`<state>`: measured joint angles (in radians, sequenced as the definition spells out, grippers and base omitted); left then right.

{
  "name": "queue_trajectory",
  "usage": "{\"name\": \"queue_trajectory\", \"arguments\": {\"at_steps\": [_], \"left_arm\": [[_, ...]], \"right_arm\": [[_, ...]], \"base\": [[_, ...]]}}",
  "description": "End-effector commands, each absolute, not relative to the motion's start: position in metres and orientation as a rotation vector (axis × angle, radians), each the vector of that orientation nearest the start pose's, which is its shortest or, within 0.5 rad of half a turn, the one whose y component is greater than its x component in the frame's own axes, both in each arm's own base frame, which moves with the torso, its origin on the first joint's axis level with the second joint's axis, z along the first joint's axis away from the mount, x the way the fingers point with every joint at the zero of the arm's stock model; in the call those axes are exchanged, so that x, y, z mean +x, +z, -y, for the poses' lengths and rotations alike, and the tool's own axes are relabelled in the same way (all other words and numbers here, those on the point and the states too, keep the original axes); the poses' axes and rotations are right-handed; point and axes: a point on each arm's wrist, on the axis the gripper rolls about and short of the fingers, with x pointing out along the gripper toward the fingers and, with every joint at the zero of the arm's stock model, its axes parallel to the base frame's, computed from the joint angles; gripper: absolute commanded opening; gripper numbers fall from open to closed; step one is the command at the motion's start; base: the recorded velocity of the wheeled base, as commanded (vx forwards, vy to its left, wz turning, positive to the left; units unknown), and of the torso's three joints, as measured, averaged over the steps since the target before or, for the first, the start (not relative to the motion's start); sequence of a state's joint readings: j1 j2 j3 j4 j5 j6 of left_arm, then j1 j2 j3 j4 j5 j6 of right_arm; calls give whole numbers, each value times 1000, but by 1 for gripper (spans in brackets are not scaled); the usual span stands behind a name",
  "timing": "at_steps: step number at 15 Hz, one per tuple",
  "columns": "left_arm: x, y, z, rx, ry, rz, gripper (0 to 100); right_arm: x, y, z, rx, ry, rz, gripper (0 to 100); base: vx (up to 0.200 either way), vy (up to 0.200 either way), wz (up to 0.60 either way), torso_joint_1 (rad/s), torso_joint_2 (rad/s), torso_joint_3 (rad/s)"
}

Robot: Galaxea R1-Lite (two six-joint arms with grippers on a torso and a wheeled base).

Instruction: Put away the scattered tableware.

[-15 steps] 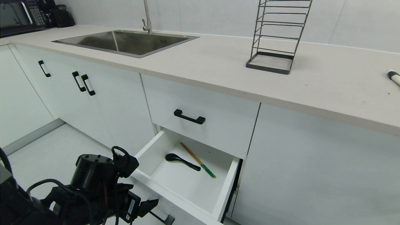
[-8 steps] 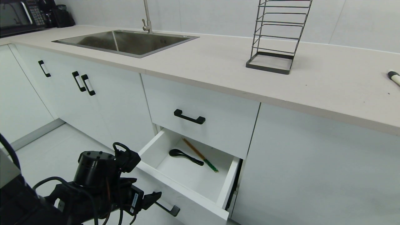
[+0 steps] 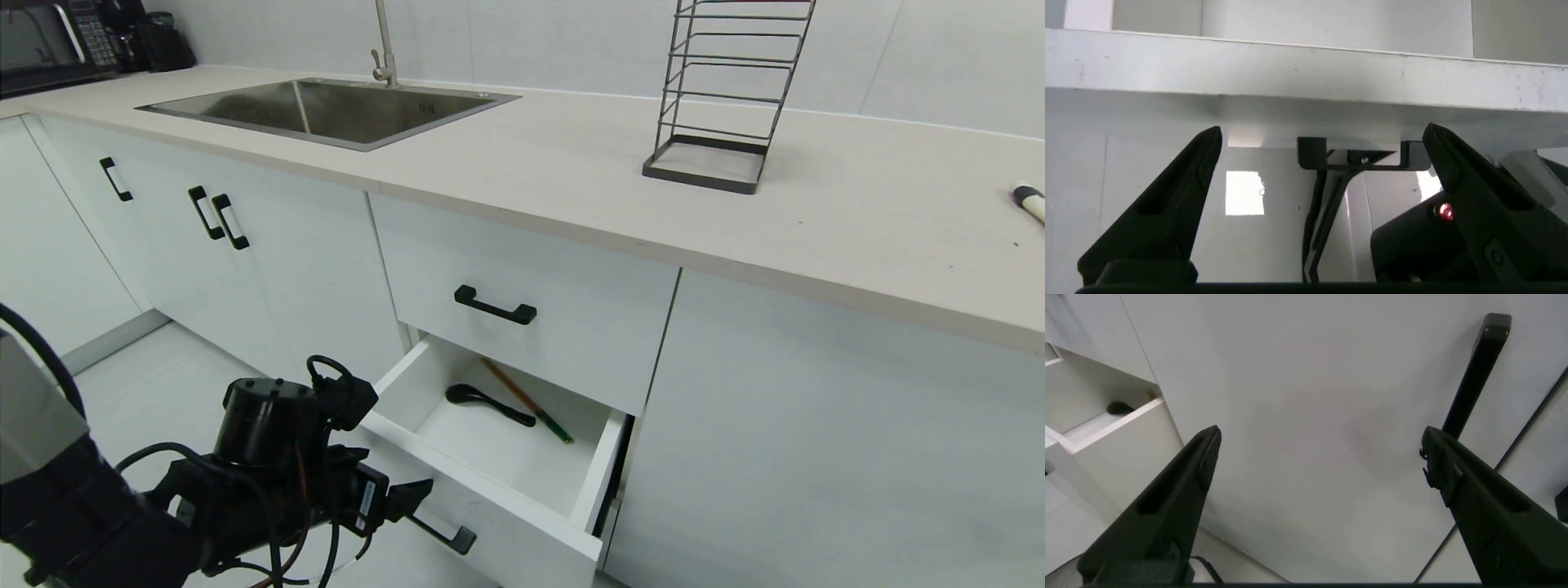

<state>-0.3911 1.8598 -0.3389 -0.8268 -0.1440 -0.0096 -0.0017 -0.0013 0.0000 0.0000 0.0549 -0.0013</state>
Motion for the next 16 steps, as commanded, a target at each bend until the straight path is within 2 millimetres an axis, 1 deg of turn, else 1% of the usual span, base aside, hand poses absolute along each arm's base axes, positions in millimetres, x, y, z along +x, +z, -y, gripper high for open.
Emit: {"name": "queue_trajectory", "arguments": {"at_steps": [1,6,9,12,15,16], "left_arm": [[235,48,100,75,-509,-694,100],[247,46,103,53,-501,-650,100],[260,37,107,42,-502,-563,100],[266,30,109,36,-501,-529,100],[270,30,110,34,-501,-512,100],[275,31,111,32,-500,-496,100]], "right_arm": [[-23,75,-1,-2,54,0,100],[-23,75,-1,-2,54,0,100],[-23,75,-1,-2,54,0,100],[-23,75,-1,-2,54,0,100],[-23,75,-1,-2,54,0,100],[-23,75,-1,-2,54,0,100]], "base": [[0,0,0,0,0,0],[0,0,0,0,0,0],[0,0,0,0,0,0],[0,0,0,0,0,0],[0,0,0,0,0,0],[0,0,0,0,0,0]]}}
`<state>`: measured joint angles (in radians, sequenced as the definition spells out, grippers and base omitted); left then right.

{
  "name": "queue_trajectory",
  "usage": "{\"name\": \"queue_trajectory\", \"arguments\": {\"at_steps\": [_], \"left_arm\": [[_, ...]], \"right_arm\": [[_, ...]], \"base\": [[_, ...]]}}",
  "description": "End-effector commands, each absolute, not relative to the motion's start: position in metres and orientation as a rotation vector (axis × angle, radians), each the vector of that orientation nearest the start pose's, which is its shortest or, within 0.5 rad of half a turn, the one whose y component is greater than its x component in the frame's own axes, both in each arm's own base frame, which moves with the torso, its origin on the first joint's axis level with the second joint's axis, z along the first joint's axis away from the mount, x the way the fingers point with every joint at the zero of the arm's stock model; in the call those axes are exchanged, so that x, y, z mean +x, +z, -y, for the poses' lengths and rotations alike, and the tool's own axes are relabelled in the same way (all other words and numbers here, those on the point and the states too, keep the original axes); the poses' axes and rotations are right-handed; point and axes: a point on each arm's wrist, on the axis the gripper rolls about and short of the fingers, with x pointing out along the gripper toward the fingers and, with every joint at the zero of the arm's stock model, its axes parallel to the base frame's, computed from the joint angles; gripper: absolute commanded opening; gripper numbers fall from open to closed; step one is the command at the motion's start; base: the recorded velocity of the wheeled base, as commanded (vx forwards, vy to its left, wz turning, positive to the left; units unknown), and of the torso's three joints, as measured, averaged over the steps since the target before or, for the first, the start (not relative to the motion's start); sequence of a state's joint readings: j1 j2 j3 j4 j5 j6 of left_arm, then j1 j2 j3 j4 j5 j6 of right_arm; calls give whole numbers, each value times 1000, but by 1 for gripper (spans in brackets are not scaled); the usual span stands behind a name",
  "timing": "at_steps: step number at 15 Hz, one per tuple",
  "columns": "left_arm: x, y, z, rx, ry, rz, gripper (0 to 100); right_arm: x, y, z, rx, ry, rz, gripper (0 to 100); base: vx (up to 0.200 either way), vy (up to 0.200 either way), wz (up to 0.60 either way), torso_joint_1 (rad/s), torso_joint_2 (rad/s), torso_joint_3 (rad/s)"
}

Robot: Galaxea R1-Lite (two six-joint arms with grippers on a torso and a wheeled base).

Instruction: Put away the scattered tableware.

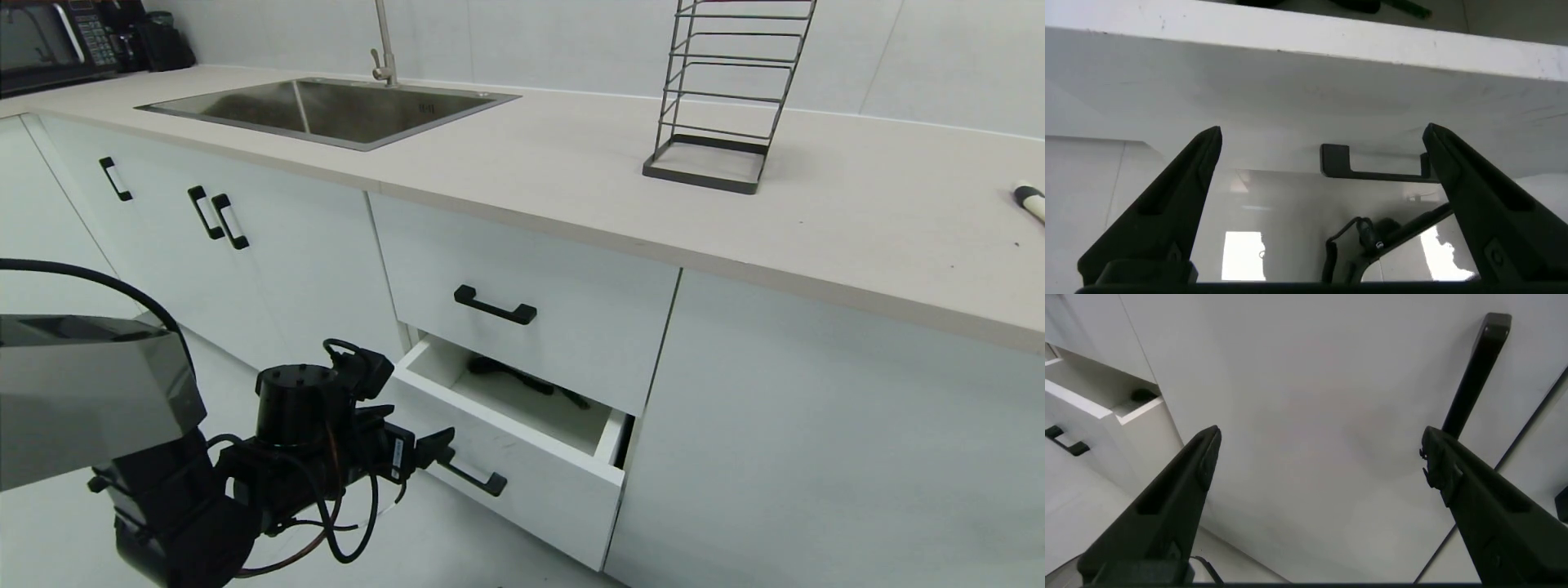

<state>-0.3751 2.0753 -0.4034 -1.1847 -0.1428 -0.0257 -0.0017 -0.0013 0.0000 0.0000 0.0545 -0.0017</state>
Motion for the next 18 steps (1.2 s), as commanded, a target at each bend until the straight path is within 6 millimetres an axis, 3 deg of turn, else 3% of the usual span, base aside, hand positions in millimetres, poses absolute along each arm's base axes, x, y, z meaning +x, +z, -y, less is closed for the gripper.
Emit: {"name": "queue_trajectory", "arguments": {"at_steps": [1,10,18], "left_arm": [[279,31,113,28,-499,-481,100],[317,23,113,6,-473,-336,100],[326,15,119,11,-524,-297,100]], "right_arm": [[-23,75,-1,-2,54,0,100],[-23,75,-1,-2,54,0,100],[-23,75,-1,-2,54,0,100]], "base": [[0,0,0,0,0,0],[0,0,0,0,0,0],[0,0,0,0,0,0]]}}
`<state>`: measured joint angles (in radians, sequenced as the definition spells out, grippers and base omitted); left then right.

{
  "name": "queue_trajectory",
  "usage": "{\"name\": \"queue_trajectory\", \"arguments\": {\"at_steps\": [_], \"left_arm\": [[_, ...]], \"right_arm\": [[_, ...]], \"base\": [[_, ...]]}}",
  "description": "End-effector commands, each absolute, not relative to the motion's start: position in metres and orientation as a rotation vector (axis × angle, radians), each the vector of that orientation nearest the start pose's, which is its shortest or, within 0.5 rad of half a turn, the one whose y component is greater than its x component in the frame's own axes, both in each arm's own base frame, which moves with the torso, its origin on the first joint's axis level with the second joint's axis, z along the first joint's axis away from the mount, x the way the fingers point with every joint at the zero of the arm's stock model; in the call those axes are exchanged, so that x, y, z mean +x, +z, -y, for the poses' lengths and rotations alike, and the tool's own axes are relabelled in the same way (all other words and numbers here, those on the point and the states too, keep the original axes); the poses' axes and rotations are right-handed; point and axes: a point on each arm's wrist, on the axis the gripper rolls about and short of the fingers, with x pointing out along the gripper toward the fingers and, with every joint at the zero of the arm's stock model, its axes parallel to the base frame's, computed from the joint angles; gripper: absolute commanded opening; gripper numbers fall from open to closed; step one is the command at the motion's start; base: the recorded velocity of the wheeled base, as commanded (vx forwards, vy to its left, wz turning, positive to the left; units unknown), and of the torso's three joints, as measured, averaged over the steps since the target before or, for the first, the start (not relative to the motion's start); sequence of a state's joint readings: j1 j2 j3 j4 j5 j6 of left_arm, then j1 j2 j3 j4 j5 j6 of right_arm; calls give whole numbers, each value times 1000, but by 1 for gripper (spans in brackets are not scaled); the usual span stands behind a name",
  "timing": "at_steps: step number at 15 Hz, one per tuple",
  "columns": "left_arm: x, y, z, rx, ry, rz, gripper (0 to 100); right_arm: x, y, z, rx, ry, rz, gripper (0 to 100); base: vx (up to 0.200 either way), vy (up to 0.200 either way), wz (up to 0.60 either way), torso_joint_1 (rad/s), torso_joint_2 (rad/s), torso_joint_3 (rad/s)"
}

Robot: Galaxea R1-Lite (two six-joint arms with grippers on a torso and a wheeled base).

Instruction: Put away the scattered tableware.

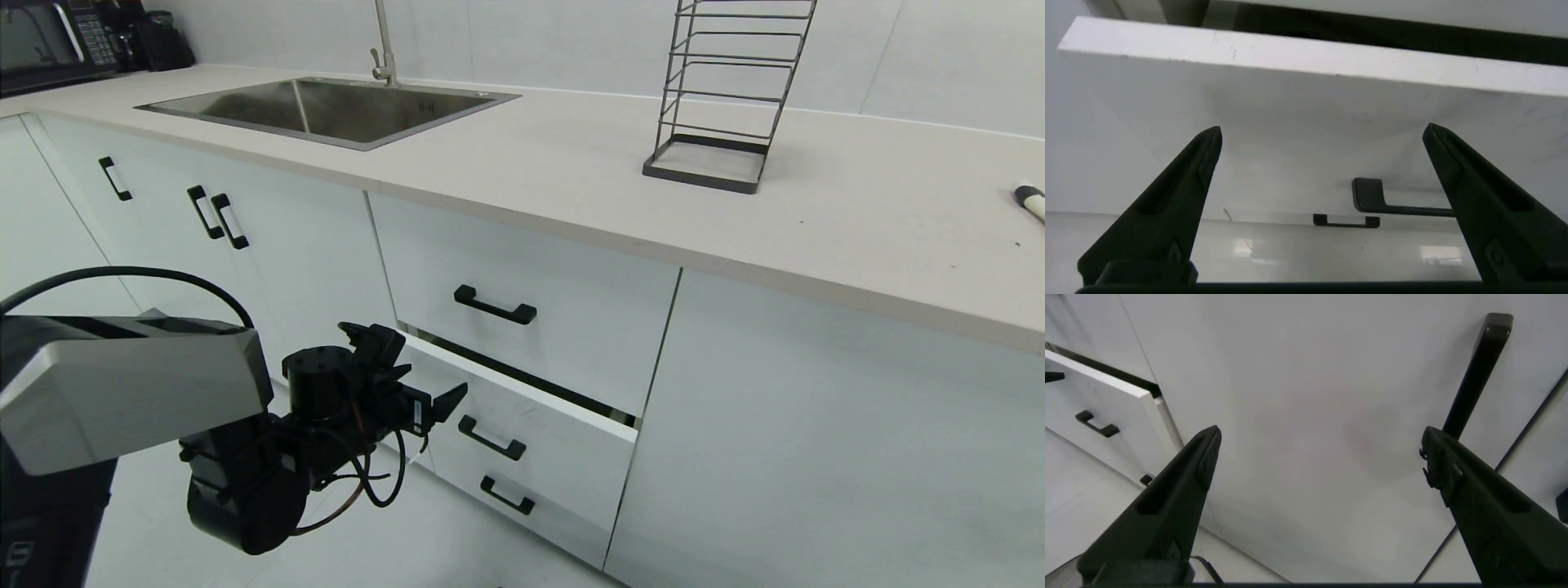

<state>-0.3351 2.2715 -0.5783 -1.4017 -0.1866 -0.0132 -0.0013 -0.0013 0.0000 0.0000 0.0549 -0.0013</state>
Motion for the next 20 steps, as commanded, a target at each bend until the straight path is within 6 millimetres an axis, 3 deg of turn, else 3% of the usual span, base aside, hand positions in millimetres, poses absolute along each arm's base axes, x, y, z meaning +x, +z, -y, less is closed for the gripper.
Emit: {"name": "queue_trajectory", "arguments": {"at_steps": [1,4,14,20], "left_arm": [[327,14,121,10,-555,-281,100],[330,7,132,12,-609,-250,100],[351,-1,136,6,-602,-204,100],[339,2,139,2,-616,-211,100]], "right_arm": [[-23,75,-1,-2,54,0,100],[-23,75,-1,-2,54,0,100],[-23,75,-1,-2,54,0,100],[-23,75,-1,-2,54,0,100]], "base": [[0,0,0,0,0,0],[0,0,0,0,0,0],[0,0,0,0,0,0],[0,0,0,0,0,0]]}}
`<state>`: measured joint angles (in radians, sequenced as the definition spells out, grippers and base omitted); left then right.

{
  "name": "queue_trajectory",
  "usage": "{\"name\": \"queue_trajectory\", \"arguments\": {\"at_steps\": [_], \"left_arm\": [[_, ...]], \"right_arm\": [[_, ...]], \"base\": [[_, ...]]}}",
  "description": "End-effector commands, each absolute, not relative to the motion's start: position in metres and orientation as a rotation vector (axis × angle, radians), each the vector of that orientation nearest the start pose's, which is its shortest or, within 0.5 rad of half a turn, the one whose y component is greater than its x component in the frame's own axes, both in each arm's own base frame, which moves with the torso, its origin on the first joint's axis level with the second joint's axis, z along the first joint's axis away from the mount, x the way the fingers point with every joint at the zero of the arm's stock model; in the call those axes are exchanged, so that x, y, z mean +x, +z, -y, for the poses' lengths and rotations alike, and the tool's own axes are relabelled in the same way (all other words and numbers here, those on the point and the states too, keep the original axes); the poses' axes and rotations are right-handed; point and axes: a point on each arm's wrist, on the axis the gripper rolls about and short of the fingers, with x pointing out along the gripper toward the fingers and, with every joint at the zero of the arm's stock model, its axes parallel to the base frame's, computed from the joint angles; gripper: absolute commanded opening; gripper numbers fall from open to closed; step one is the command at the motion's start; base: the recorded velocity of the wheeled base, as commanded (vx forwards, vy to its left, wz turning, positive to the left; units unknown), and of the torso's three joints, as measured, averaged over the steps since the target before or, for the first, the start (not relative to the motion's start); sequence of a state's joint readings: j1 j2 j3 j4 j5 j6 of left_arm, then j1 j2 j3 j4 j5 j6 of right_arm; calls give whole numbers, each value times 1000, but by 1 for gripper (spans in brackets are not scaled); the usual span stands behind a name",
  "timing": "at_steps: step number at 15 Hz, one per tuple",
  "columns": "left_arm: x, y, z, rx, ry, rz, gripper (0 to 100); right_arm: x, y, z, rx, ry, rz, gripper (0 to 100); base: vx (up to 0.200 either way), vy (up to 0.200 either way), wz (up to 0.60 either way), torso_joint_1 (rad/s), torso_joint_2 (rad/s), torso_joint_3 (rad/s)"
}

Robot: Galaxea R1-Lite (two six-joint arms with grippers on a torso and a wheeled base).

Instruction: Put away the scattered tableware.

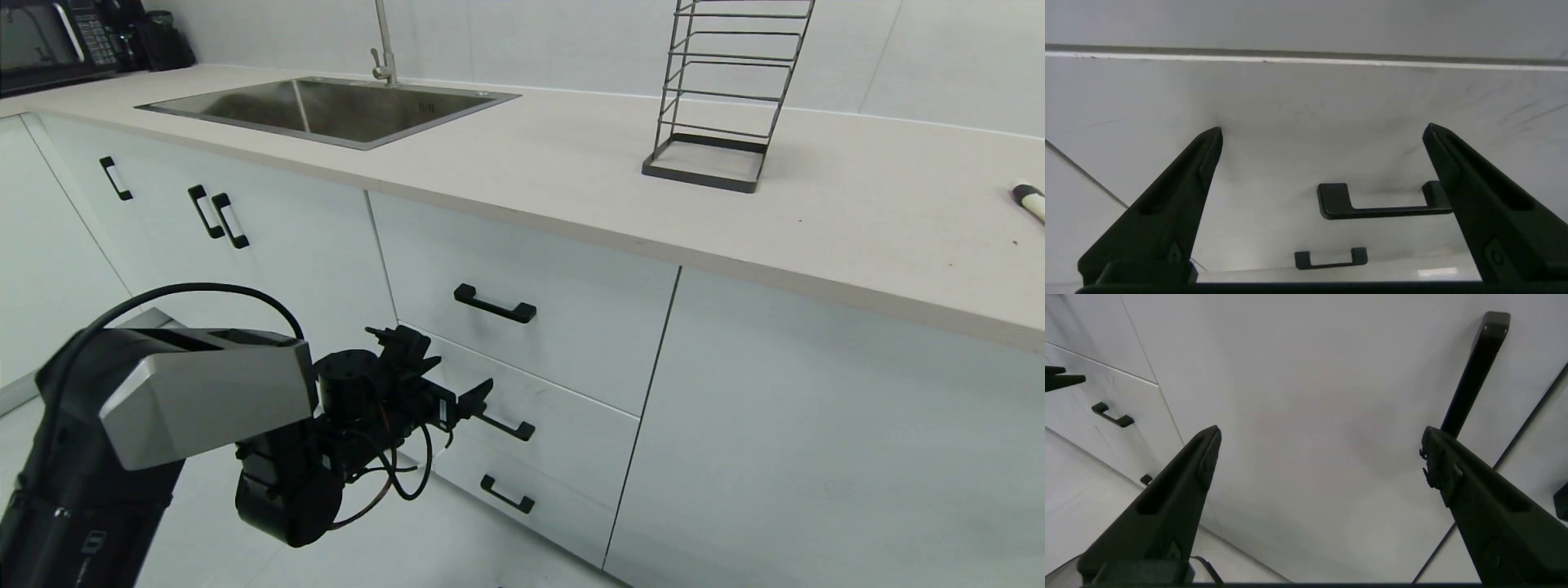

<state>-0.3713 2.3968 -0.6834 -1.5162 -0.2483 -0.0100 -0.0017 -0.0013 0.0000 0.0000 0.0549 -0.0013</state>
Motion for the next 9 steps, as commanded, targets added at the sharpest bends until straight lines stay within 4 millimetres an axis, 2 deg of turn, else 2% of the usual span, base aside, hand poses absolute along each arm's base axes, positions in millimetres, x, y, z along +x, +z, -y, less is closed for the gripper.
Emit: {"name": "queue_trajectory", "arguments": {"at_steps": [1,5,9], "left_arm": [[337,4,138,2,-616,-212,100],[309,34,130,-3,-625,-200,100],[253,83,107,-10,-625,-151,100]], "right_arm": [[-23,75,-1,-2,54,0,100],[-23,75,-1,-2,54,0,100],[-23,75,-1,-2,54,0,100]], "base": [[0,0,0,0,0,0],[0,0,0,0,0,0],[0,0,0,0,0,0]]}}
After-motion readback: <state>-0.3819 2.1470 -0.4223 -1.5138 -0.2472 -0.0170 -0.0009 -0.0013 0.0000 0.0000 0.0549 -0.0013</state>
